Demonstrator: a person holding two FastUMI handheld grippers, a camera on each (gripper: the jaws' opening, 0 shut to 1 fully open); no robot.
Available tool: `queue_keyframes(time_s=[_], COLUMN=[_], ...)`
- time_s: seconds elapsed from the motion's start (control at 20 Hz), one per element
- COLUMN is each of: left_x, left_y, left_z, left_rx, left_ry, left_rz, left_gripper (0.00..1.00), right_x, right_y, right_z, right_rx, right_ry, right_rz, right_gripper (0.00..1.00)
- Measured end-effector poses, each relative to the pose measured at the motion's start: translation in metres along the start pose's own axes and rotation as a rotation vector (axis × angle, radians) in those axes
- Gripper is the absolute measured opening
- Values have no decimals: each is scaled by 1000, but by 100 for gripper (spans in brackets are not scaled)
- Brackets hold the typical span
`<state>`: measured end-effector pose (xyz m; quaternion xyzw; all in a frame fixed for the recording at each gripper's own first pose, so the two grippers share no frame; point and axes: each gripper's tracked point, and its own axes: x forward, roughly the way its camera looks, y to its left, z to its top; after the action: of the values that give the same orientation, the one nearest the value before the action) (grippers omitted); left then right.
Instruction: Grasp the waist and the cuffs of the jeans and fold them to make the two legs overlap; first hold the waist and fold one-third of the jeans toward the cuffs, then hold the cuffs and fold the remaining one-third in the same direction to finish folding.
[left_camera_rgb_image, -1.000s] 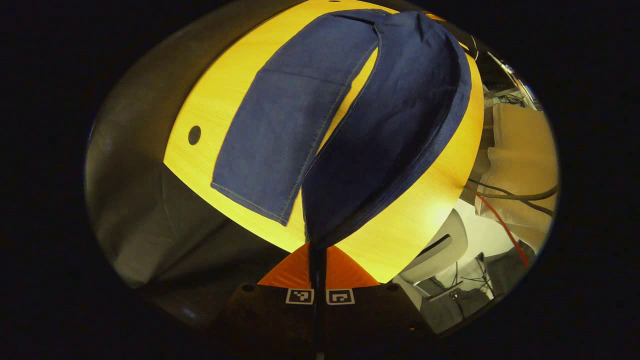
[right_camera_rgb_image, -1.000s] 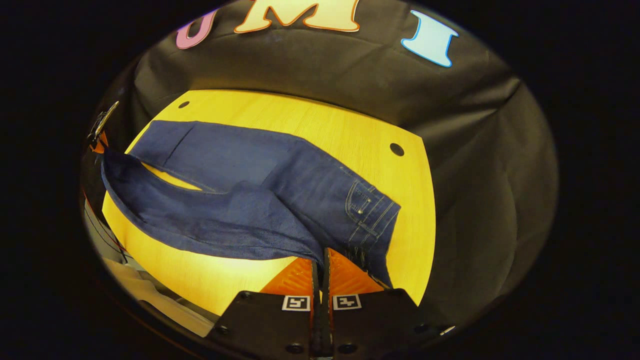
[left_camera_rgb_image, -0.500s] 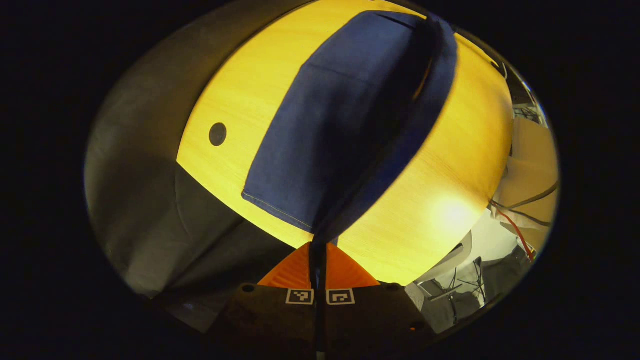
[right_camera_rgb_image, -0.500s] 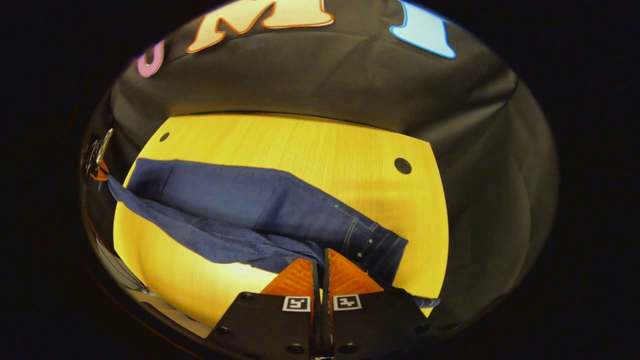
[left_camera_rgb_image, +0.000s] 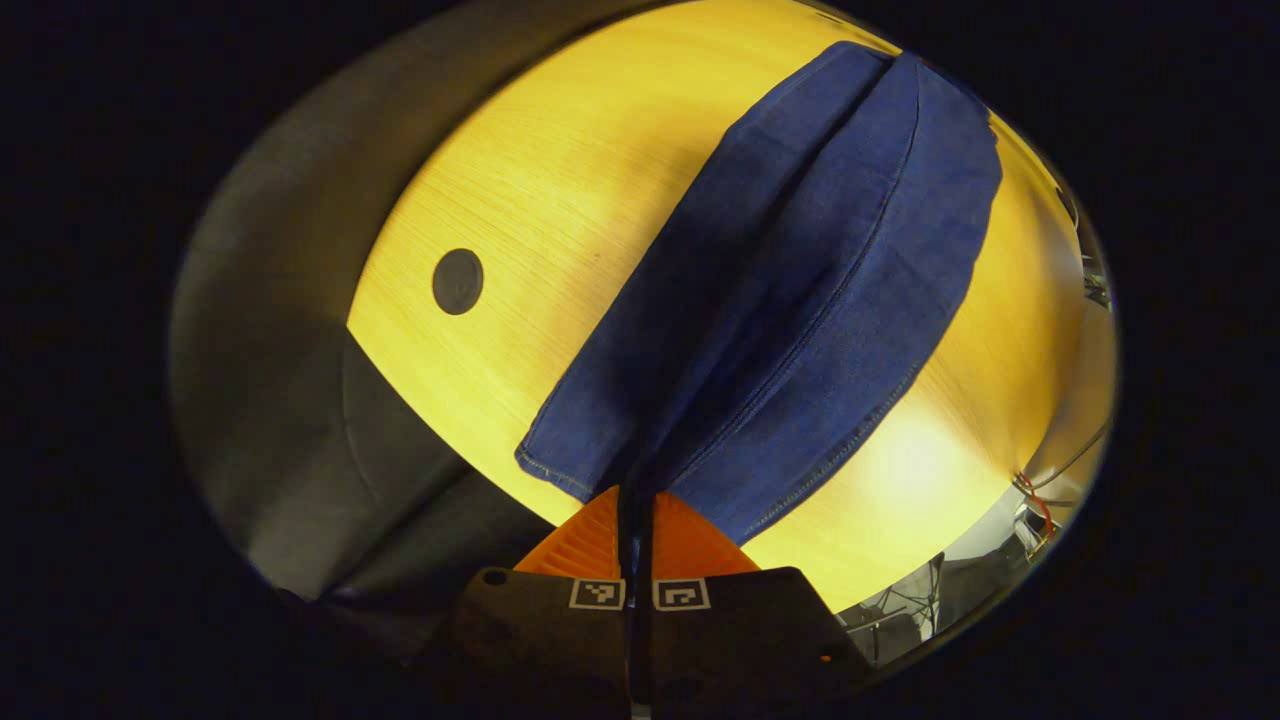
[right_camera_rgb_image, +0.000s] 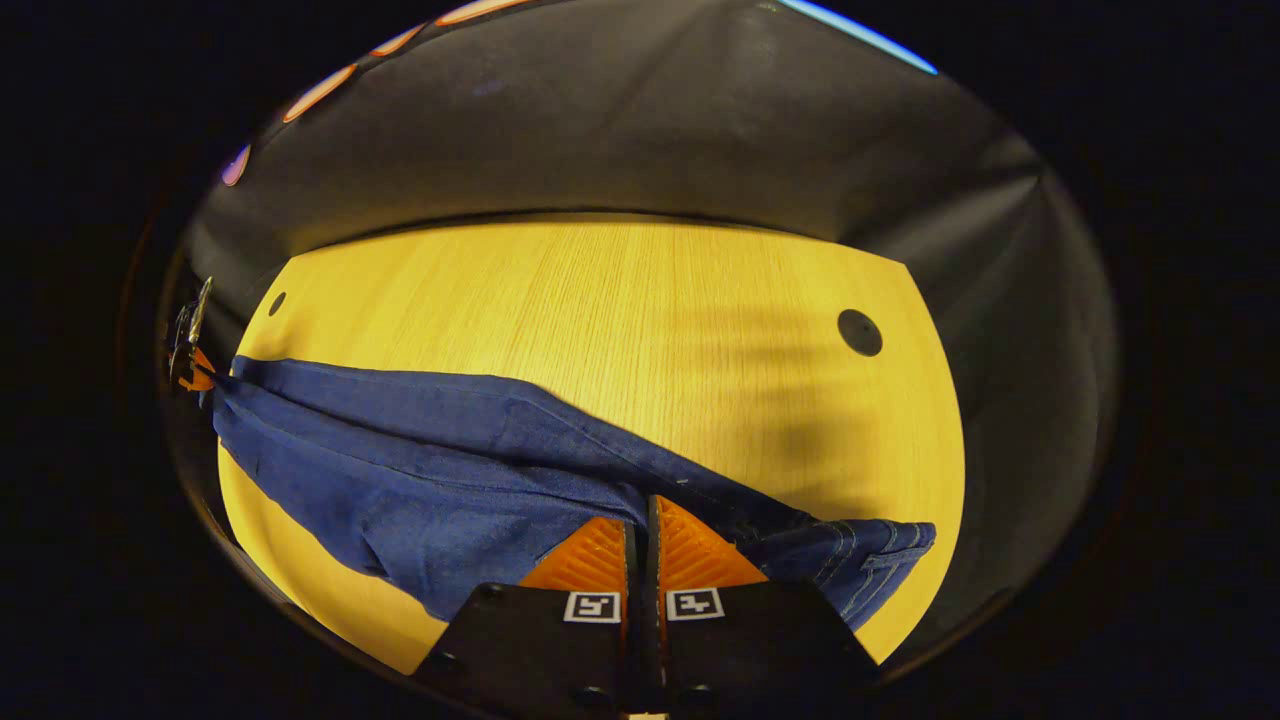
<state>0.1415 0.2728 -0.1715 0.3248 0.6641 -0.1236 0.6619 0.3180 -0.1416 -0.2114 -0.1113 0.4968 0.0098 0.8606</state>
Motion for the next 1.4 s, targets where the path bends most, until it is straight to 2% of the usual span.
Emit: queue_keyframes(time_s=[0.1,0.3,0.35,0.4,0.5,0.6,0.65,0.8,1.05,1.25,1.4], left_x=[15,28,29,27,24,19,16,-6,-9,-13,-17], left_y=[4,9,9,15,30,53,63,79,67,46,13], left_z=[3,7,7,6,3,2,2,-2,-22,-31,-23], left_rx=[-8,-29,-39,-36,-23,-18,-10,-12,-99,-263,-411], left_ry=[0,-3,-3,5,12,-7,-28,-71,-122,-219,-343], left_rz=[-2,3,9,29,93,191,236,319,310,313,302], left_gripper=[0,0,0,0,8,66,96,96,96,96,96], right_x=[12,20,18,16,6,-7,-18,-50,-80,-81,-76], right_y=[-1,-2,-3,-9,-26,-36,-42,-72,-110,-130,-134], right_z=[-5,0,3,5,14,26,31,27,-36,-97,-123], right_rx=[-15,7,12,10,14,81,123,204,282,332,387], right_ry=[19,10,-1,-15,-61,-137,-165,-219,-204,-151,-122], right_rz=[5,14,16,3,-35,-34,-33,-69,-147,-178,-161], right_gripper=[0,6,11,21,60,100,100,100,100,100,100])
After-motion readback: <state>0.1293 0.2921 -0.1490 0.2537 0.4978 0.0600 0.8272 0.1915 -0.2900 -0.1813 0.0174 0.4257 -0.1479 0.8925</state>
